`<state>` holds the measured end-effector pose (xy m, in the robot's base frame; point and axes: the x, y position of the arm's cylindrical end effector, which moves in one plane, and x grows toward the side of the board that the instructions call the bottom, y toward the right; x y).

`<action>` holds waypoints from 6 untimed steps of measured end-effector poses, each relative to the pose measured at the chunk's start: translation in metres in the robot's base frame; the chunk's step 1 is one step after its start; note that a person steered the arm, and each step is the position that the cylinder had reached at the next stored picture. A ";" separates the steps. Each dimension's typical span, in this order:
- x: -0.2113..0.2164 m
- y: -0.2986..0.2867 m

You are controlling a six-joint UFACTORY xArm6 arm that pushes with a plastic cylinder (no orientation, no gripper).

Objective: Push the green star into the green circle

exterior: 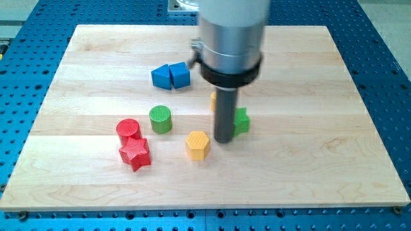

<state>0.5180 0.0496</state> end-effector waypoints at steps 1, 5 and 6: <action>0.016 0.066; -0.015 0.076; -0.037 0.047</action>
<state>0.4805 0.0962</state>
